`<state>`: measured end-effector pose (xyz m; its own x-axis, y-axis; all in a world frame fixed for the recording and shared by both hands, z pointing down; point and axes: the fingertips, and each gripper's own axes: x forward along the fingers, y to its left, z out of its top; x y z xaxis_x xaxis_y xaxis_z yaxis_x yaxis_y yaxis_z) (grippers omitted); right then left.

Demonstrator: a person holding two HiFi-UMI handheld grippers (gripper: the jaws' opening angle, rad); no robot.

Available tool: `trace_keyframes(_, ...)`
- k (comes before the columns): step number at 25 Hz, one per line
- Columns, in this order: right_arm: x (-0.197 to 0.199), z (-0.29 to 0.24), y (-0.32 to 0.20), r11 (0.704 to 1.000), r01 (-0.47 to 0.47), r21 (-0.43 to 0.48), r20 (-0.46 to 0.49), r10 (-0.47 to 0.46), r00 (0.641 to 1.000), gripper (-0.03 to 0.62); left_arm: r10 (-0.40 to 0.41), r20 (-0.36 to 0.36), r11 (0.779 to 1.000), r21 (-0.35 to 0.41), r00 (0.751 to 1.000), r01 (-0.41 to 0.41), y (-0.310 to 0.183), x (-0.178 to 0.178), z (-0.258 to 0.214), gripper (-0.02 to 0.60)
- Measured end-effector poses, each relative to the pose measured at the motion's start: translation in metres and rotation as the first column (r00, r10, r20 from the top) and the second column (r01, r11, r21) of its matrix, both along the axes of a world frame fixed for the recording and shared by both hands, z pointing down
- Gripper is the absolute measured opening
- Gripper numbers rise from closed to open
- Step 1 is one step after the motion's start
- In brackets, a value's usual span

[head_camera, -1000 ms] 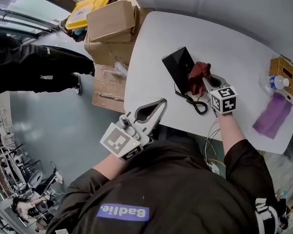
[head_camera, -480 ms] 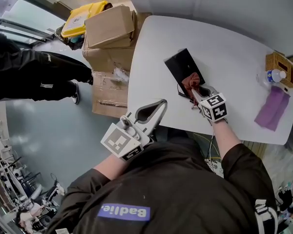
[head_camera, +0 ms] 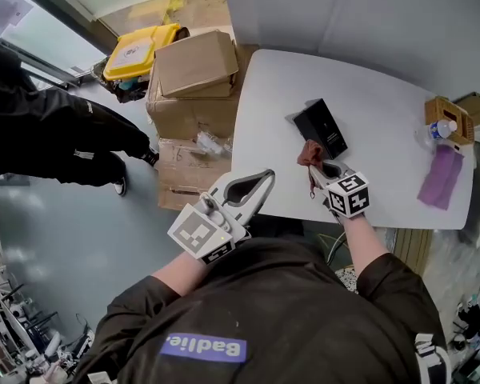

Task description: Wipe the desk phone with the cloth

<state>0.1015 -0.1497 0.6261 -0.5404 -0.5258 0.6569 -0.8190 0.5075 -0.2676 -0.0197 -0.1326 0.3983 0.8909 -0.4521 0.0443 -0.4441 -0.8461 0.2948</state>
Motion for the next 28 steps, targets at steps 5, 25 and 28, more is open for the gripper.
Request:
trace_keyframes(5,-0.037,-0.048,-0.020,0.996,-0.025,0.081,0.018,0.023,1.000,0.049,0.027,-0.036,0.999,0.034,0.999,-0.026,-0.001,-0.032,-0.017,0.005)
trace_keyframes(25,-0.074,-0.071,-0.162,0.961,0.215,0.175,0.008,-0.220,0.975,0.049,-0.197,0.023,0.980,-0.001,0.980,0.197,-0.072,-0.030,-0.006,0.005)
trace_keyframes(28,-0.072,-0.053,-0.172,0.954,0.259,0.153,-0.015,-0.260,0.966,0.049,-0.237,0.042,0.971,-0.023,0.971,0.238,-0.077,-0.028,0.004,0.005)
